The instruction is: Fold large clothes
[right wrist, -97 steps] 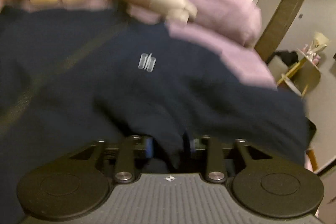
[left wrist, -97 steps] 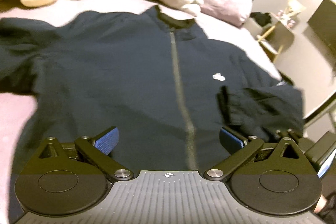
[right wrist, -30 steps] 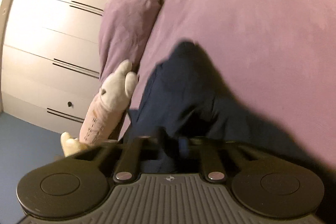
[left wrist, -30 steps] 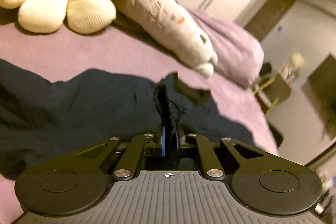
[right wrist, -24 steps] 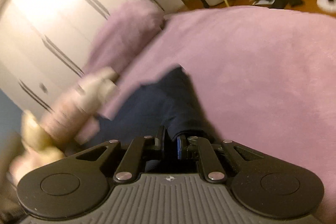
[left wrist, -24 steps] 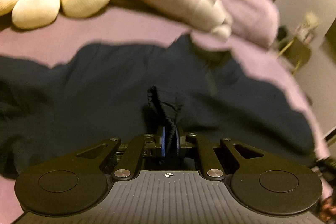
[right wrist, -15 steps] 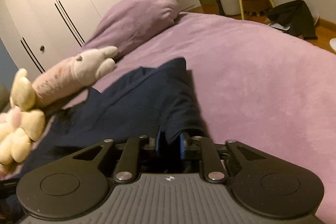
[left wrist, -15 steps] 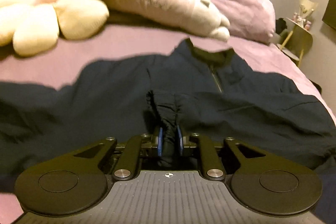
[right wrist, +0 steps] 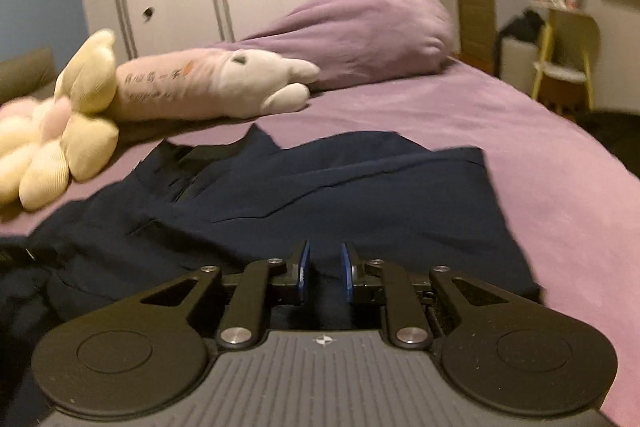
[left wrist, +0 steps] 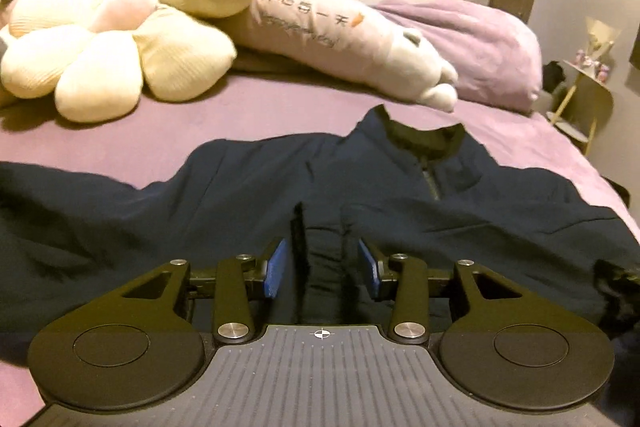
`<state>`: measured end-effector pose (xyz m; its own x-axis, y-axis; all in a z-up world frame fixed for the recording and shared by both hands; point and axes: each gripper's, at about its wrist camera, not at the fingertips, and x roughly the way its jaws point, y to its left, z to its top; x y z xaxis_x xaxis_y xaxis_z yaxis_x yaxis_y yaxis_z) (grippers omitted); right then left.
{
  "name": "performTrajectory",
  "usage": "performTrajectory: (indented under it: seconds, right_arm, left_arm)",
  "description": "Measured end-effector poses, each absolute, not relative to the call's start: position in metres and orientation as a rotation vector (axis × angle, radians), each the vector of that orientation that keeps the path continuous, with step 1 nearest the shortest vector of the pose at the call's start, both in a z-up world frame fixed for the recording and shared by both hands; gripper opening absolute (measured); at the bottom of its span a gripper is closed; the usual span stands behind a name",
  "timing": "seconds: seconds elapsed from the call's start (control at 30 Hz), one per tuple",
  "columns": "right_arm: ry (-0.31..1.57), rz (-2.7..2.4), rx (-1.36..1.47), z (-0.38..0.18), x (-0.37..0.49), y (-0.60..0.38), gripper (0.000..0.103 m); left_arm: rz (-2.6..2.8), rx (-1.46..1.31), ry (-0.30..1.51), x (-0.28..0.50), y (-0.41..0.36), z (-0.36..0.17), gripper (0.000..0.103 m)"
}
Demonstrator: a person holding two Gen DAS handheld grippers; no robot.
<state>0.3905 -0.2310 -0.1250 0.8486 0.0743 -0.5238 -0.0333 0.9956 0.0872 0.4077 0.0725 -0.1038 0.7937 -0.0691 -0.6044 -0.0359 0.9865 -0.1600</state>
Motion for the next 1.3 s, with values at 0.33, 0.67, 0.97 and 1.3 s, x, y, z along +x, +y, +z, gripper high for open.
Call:
performTrajectory:
  seconds: [0.33, 0.67, 0.97, 1.3]
  right_arm:
    - [0.605, 0.030, -0.049, -0.161, 0.414, -0.220, 0.013]
    - [0.619, -0.014, -0.103, -0.139, 0.400, -0.195, 0.014]
    - [0.645, 0.090, -0.195, -0.164, 0.387, -0.146, 0.013]
    - [0.715, 0.015, -0.197, -0.146, 0.389, -0.142, 0.016]
  left_arm:
    - [0.009, -0.198, 0.724, 0.434, 0.070, -0.143, 0.054]
    - [0.022, -0.236, 0.737, 0.416, 0.083, -0.128, 0.066]
    - [0.012, -0.175, 0.780, 0.419, 0.081, -0.140, 0.082]
    - [-0.034, -0.344, 0.782, 0.370, 0.130, -0.108, 0.093]
